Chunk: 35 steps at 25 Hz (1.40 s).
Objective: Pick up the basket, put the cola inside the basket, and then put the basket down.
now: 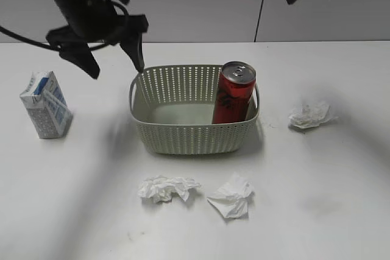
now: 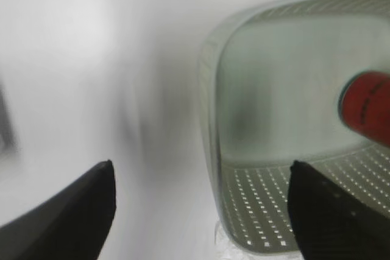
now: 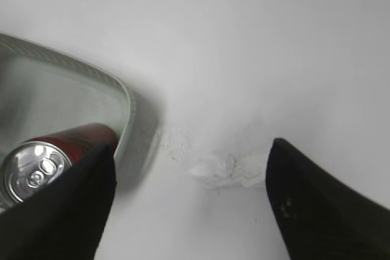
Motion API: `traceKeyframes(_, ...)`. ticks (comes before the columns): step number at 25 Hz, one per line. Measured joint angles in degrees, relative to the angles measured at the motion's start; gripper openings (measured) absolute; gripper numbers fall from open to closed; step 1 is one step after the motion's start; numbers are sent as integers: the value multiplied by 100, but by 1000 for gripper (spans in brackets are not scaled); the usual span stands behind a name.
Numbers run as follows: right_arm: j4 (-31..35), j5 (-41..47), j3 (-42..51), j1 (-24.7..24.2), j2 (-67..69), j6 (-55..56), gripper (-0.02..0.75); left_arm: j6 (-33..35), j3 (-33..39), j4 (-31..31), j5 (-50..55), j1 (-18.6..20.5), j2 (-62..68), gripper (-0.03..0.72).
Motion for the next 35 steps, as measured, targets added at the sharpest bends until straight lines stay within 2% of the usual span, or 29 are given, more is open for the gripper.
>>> traceKeyframes(4, 1, 0, 860, -426, -260, 116, 594, 70, -209, 257, 62, 453, -377, 676)
traceKeyframes(10, -43, -130, 2105, -1134, -1113, 135, 593, 265, -33, 577, 74, 1396, -906, 661)
traceKeyframes(14, 22, -40, 2756, -1281, -1775, 285, 593, 339, 431, 1149, 81, 1485, -1545, 645)
traceKeyframes(18, 315, -28, 3515, -1286, -2625, 305, 593, 472, 1277, 1221, 94, 1479, -2370, 635)
traceKeyframes(25, 351, -238, 4803, -1286, -4399, 305, 593, 497, 3057, 1560, 99, 1479, -4214, 603)
traceKeyframes(30, 351, -754, 5956, -1286, -5655, 305, 593, 502, 4474, 1879, 110, 1479, -5758, 592)
traceKeyframes(35, 219, -1574, 7262, -1286, -6856, 282, 593, 502, 5616, 1937, -28, 1479, -7270, 592)
